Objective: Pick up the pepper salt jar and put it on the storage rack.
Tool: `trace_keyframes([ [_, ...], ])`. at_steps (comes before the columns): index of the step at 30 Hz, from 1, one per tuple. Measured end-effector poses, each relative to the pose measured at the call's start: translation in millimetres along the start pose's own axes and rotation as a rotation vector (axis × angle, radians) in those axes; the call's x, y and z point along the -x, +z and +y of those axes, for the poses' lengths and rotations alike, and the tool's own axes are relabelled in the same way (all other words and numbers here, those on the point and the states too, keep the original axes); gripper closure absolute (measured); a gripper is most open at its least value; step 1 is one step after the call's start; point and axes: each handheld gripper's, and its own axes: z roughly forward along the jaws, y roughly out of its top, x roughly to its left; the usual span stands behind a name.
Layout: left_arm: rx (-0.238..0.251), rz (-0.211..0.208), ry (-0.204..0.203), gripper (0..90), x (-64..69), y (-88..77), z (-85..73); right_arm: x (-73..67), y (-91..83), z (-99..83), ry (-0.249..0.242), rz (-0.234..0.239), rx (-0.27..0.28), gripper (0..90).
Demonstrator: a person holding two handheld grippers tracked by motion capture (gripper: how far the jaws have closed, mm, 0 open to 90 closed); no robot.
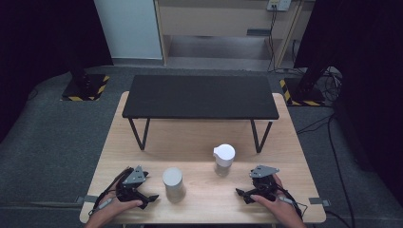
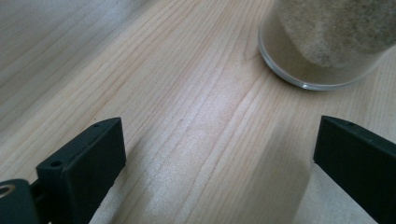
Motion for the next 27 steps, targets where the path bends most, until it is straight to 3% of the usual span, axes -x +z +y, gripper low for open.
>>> trace_keyframes([
  [7,0.005,-0.022,0.02,1.2,3.5,-3.5,0.9,-0.2,0.0,-0.2,0.001,-0.001,0.001,2.6],
  [27,0.082,-0.058,0.067,2.0,17.4,-3.5,14.1,-0.4,0.0,-0.3,0.002,-0.002,0.001,2.6],
])
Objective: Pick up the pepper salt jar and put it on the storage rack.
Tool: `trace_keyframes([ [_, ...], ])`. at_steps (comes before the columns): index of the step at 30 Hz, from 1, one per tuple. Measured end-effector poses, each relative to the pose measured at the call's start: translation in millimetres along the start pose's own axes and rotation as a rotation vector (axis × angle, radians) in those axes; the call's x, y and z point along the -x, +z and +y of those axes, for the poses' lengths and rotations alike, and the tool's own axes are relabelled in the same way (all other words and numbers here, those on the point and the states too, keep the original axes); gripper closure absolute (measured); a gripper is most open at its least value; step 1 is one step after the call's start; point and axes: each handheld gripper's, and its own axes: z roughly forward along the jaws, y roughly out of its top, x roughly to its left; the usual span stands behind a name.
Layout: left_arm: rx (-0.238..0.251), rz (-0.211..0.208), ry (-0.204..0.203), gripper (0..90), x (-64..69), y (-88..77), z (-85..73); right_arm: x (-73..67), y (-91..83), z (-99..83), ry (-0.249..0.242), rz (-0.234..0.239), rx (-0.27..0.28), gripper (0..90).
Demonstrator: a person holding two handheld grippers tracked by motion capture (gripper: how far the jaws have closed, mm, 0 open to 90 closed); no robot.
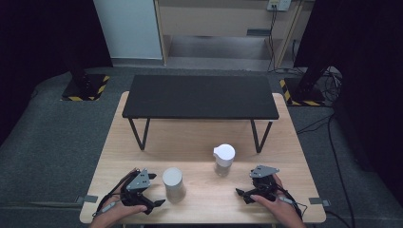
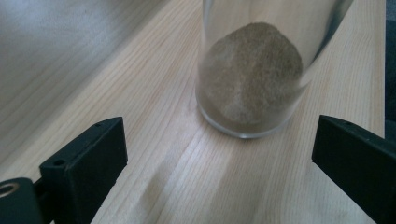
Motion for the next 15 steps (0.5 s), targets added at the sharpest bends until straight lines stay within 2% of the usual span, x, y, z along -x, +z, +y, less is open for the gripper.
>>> trace_keyframes([
  [15,0.049,-0.012,0.016,2.0,8.5,5.0,12.4,0.0,0.0,0.0,0.0,0.0,0.0,2.6],
])
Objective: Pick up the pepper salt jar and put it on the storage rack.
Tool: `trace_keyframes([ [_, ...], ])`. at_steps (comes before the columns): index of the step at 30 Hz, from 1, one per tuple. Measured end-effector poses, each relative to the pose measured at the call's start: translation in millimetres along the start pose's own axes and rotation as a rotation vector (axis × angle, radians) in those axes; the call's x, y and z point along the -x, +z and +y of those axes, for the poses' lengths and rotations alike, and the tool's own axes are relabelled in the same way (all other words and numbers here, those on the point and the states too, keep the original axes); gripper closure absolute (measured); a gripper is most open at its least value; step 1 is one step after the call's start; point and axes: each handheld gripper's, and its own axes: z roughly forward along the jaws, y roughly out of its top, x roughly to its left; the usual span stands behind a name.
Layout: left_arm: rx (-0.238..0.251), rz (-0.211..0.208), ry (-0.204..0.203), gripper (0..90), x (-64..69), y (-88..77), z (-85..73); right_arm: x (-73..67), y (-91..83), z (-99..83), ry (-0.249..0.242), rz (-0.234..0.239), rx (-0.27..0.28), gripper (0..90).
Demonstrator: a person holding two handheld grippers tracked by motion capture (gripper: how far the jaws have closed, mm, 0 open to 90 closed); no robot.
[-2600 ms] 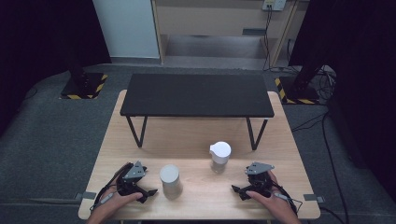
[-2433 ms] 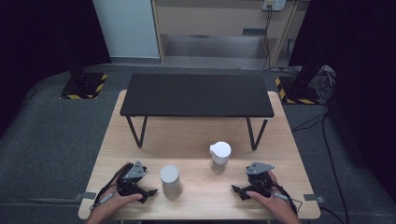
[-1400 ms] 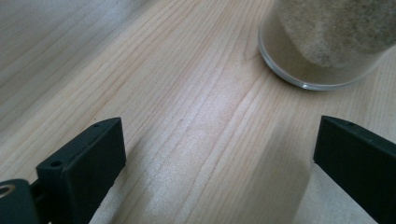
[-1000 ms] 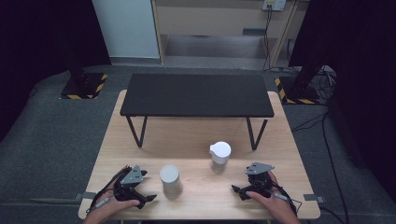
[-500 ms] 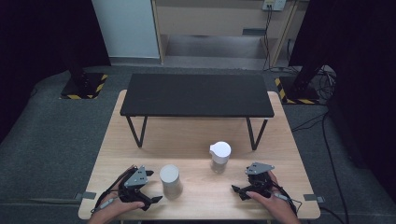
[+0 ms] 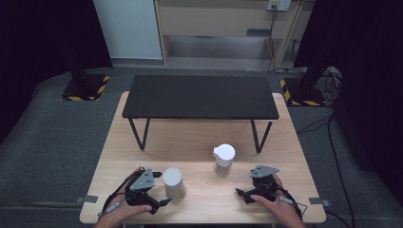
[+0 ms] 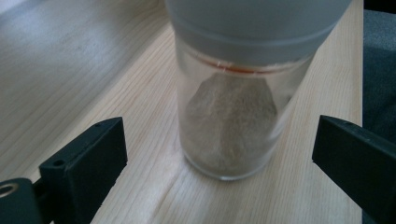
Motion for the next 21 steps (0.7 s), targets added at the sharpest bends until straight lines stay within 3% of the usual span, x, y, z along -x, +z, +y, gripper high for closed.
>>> trace_keyframes([
  [3,0.028,-0.01,-0.003,2.0,1.7,1.4,3.4,0.0,0.0,0.0,0.0,0.0,0.0,2.6],
  [12,0.044,-0.021,-0.007,2.1,4.3,8.2,8.3,0.0,0.0,0.0,0.0,0.0,0.0,2.6],
  [21,0.068,0.018,-0.027,2.2,8.0,11.9,7.1,0.0,0.0,0.0,0.0,0.0,0.0,2.6],
])
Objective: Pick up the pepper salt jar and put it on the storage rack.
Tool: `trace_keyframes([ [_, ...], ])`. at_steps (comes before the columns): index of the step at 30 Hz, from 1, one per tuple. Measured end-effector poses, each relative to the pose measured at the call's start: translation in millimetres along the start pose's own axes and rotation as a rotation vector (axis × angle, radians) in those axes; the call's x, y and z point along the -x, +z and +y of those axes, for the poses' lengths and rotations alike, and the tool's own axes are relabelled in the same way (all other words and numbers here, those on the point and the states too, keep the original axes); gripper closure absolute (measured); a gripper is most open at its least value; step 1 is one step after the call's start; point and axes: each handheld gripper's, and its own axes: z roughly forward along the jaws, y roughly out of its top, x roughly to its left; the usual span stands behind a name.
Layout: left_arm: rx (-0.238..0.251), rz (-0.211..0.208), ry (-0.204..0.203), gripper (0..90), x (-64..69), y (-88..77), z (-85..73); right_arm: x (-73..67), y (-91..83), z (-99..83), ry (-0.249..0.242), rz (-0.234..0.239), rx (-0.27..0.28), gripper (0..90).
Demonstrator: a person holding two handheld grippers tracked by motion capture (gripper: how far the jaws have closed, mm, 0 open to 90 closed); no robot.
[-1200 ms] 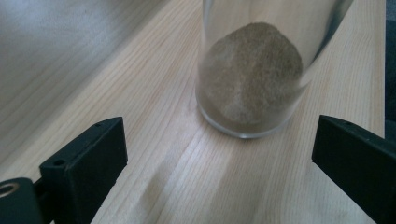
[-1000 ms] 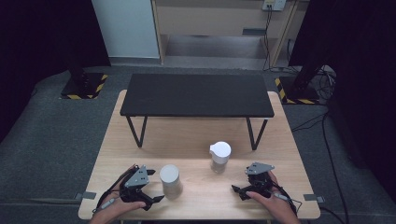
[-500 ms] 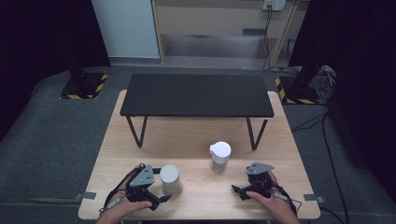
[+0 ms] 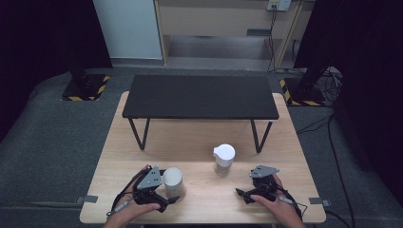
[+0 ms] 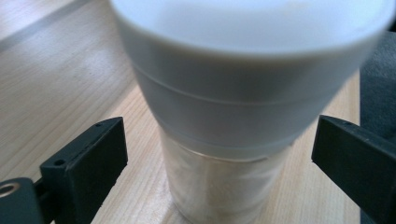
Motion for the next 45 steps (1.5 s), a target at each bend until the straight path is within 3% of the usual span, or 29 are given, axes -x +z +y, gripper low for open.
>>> trace_keyframes([
  [5,0.028,0.005,-0.009,2.9,1.0,0.0,-0.9,0.0,0.0,0.0,0.0,0.0,0.0,2.6],
  [7,0.065,-0.02,-0.031,2.9,-2.7,-0.2,-5.1,0.0,0.0,0.0,0.0,0.0,0.0,2.6],
  [15,0.092,-0.009,-0.029,6.7,-2.1,-2.2,-5.2,0.1,0.0,0.0,0.0,0.0,0.0,2.6],
  [26,0.123,-0.027,-0.028,32.4,-4.6,-1.5,-4.8,0.1,0.0,0.0,0.0,0.001,0.0,2.6],
  [36,0.112,-0.035,0.015,33.0,-5.7,0.3,1.0,0.3,0.0,0.0,0.001,0.001,0.0,2.6],
  [39,0.122,-0.056,0.005,33.1,-10.6,-1.1,2.2,0.4,0.0,0.0,0.001,0.002,0.0,2.5],
  [45,0.126,-0.057,0.027,33.1,-19.1,-14.9,13.8,0.3,0.0,0.0,0.001,0.001,0.0,2.6],
])
